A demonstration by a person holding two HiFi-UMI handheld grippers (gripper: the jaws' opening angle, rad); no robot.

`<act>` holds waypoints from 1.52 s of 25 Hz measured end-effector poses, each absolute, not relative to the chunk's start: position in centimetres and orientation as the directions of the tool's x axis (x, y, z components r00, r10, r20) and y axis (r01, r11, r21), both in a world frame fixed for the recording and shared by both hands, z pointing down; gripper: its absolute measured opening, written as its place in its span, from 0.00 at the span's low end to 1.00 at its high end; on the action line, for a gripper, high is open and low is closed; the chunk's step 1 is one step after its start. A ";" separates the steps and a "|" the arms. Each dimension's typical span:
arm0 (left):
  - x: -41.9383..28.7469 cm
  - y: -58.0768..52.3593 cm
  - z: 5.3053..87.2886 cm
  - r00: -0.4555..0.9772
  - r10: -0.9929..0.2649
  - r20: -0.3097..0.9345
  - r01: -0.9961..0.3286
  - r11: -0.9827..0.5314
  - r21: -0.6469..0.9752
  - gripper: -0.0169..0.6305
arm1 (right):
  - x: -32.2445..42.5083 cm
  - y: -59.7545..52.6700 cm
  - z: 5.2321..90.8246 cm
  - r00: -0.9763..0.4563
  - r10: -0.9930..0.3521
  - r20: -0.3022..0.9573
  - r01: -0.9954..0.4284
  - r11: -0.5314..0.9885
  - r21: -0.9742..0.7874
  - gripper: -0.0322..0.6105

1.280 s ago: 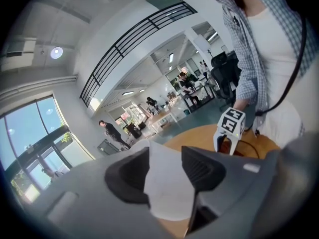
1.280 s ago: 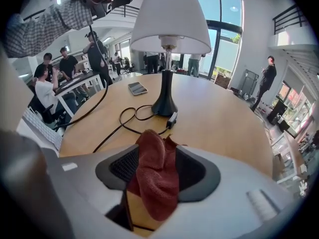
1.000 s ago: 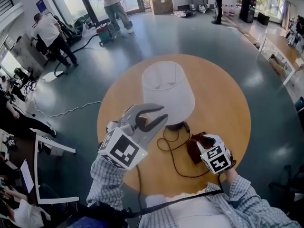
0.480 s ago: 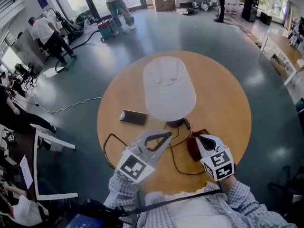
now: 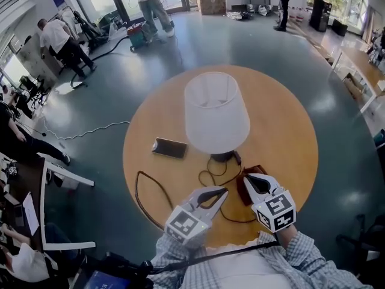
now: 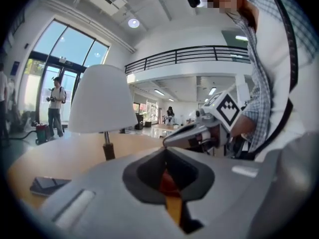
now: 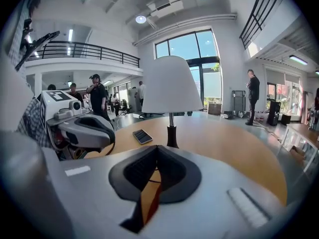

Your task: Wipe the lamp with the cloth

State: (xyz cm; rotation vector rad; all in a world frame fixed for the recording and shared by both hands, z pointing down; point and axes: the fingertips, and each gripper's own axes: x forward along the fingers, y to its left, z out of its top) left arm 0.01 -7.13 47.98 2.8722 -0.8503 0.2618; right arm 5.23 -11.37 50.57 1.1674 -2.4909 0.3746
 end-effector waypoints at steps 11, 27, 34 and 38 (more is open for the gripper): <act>-1.1 -6.8 51.9 0.807 -0.521 0.279 -0.576 -0.799 0.173 0.03 | 3.5 -10.2 52.5 -0.623 -0.621 0.475 -0.733 0.675 -0.079 0.05; -0.8 -6.2 52.1 0.810 -0.501 0.306 -0.563 -0.809 0.167 0.03 | 3.2 -9.7 52.7 -0.623 -0.608 0.492 -0.720 0.692 -0.057 0.05; -1.0 -6.3 52.4 0.808 -0.500 0.311 -0.564 -0.809 0.165 0.03 | 3.1 -9.8 53.0 -0.621 -0.606 0.497 -0.722 0.690 -0.061 0.05; -0.8 -6.2 52.2 0.813 -0.492 0.311 -0.558 -0.811 0.175 0.03 | 3.2 -9.8 53.1 -0.620 -0.605 0.499 -0.721 0.690 -0.060 0.05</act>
